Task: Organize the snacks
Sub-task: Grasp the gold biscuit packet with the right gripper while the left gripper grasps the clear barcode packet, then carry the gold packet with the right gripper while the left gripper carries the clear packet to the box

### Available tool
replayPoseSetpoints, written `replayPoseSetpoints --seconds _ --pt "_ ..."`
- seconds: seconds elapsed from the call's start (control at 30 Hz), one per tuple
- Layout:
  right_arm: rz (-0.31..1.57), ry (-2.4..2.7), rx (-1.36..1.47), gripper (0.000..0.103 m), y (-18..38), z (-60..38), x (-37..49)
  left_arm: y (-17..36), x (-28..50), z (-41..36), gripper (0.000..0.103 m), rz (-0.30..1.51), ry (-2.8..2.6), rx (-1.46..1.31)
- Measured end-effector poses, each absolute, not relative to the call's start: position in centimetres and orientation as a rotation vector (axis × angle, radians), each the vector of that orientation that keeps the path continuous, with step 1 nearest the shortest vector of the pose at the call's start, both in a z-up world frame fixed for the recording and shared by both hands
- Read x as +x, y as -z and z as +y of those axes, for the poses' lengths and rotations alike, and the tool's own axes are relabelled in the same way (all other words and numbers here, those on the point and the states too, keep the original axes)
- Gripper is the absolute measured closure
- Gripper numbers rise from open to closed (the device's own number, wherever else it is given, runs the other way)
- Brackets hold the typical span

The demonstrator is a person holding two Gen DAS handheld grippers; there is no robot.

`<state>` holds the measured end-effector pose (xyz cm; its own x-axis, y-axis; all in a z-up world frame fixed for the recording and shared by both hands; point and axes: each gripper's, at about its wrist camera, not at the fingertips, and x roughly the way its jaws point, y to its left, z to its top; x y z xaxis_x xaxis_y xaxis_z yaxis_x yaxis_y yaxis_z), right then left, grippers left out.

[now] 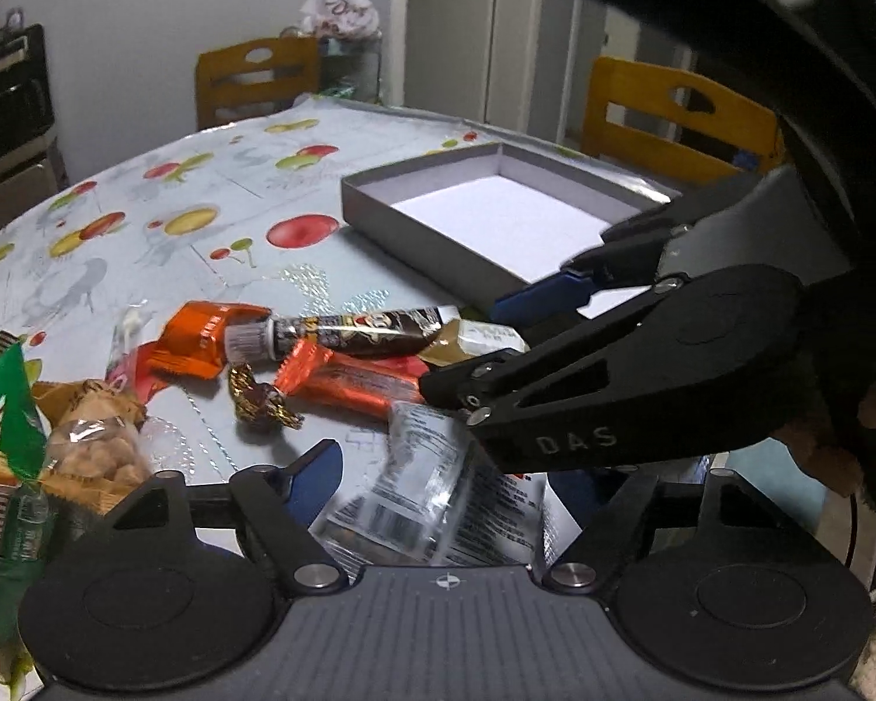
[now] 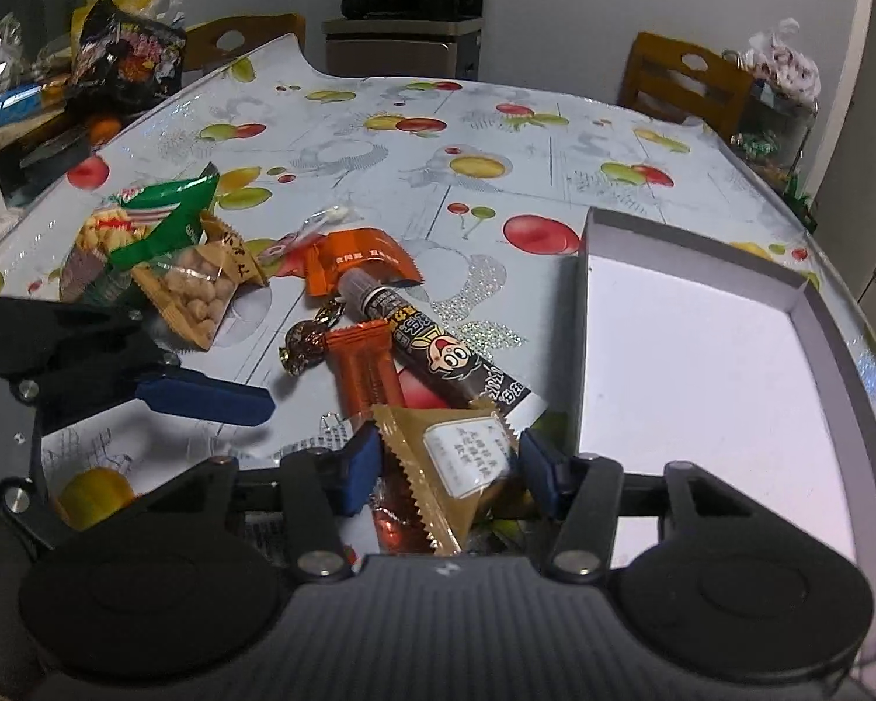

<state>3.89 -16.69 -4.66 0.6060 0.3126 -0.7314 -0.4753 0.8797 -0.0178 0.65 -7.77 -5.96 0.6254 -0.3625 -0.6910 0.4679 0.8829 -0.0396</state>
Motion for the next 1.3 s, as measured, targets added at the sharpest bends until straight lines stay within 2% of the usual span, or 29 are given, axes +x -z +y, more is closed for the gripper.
replayPoseSetpoints --seconds 0.07,0.13,0.2,0.5,1.1,1.3 --pt "0.786 -0.459 -0.214 0.052 4.8 -16.7 3.7 6.3 0.7 -7.8 0.035 0.77 0.486 0.143" --pt "0.785 -0.459 -0.195 0.061 4.8 -16.9 3.6 6.4 0.8 -7.4 0.038 0.777 0.498 0.114" --pt "0.782 -0.457 -0.18 0.063 4.7 -17.1 3.4 6.4 0.9 -7.0 0.048 0.782 0.512 0.084" --pt "0.75 -0.464 -0.142 0.072 4.4 -17.9 2.2 5.9 0.5 -6.1 0.06 0.762 0.509 0.047" --pt "0.606 -0.56 0.024 0.077 -0.4 -20.8 -1.1 2.2 -1.2 -4.5 0.066 0.64 0.43 0.072" --pt "0.578 -0.585 0.064 0.082 -1.7 -22.1 -2.2 1.3 -1.1 -4.6 0.067 0.61 0.415 0.083"
